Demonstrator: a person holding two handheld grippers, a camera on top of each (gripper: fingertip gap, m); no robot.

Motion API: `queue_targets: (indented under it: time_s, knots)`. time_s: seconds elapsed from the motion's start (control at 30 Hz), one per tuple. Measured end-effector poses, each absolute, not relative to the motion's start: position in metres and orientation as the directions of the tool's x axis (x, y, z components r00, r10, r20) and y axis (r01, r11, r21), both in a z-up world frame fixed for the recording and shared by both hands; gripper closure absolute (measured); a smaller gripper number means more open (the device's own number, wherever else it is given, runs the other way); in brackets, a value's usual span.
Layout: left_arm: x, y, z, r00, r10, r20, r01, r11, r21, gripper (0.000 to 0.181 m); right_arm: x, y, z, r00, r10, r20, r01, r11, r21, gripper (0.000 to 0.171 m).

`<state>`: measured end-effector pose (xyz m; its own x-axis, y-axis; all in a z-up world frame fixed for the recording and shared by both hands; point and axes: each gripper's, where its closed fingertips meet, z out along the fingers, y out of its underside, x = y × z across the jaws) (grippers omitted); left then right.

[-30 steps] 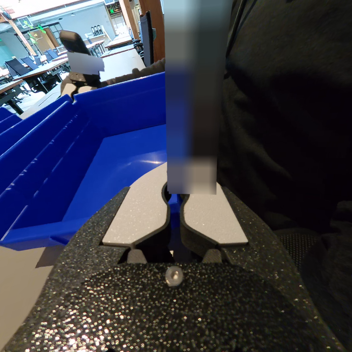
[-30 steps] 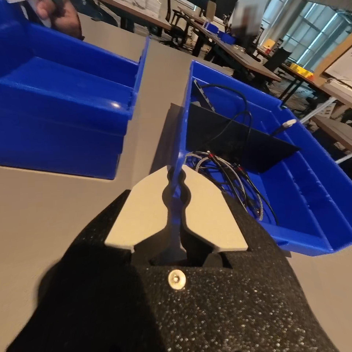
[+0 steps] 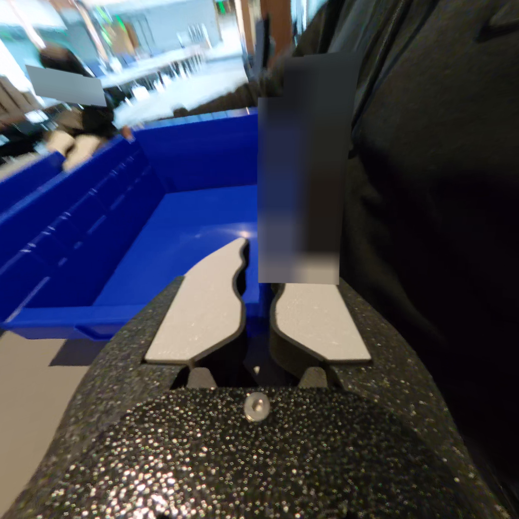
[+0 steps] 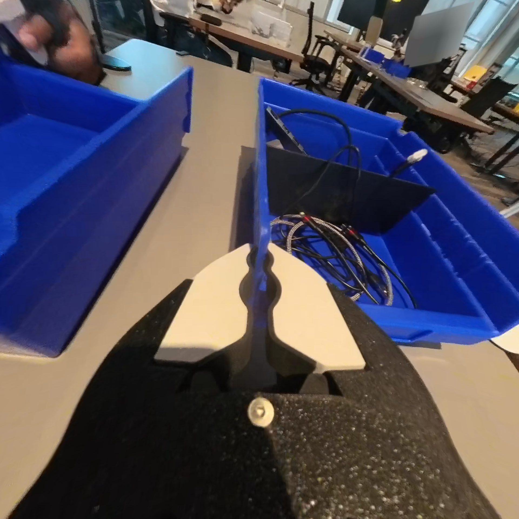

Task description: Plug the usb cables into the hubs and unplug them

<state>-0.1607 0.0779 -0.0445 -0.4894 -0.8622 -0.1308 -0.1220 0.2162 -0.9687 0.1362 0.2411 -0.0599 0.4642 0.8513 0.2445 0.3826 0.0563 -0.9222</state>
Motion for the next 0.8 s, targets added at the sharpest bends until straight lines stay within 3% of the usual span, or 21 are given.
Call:
queue_targets:
  time_s: [0.13, 0.23, 0.4, 0.5, 0.6, 0.8]
  knots:
    - [-0.168, 0.080, -0.019, -0.471, -0.876, -0.101, 0.009, 0.110, -0.994, 0.150, 0.150, 0.238, -0.037, 0.591, 0.768, 0.246, 0.298, 0.075, -0.952, 0.154]
    - [-0.170, 0.087, 0.000, -0.449, -0.886, -0.115, 0.112, 0.072, -0.991, 0.147, 0.177, 0.226, -0.014, 0.697, 0.666, 0.267, 0.259, 0.113, -0.959, 0.146]
    - [-0.160, 0.136, 0.043, -0.259, -0.956, -0.141, 0.254, 0.073, -0.965, 0.150, 0.234, 0.202, -0.023, 0.807, 0.461, 0.368, 0.383, 0.066, -0.921, 0.149]
    - [-0.129, 0.224, 0.052, 0.101, -0.992, -0.082, 0.079, 0.090, -0.993, 0.152, 0.258, 0.192, -0.031, 0.847, 0.363, 0.388, 0.410, 0.019, -0.912, 0.152]
    - [-0.099, 0.319, 0.027, 0.404, -0.915, 0.013, -0.146, -0.079, -0.986, 0.150, 0.268, 0.190, -0.037, 0.868, 0.300, 0.396, 0.423, -0.029, -0.906, 0.153]
    - [-0.039, 0.390, -0.028, 0.495, -0.860, 0.122, -0.285, -0.294, -0.913, 0.146, 0.258, 0.192, -0.051, 0.823, 0.290, 0.489, 0.529, -0.078, -0.845, 0.154]
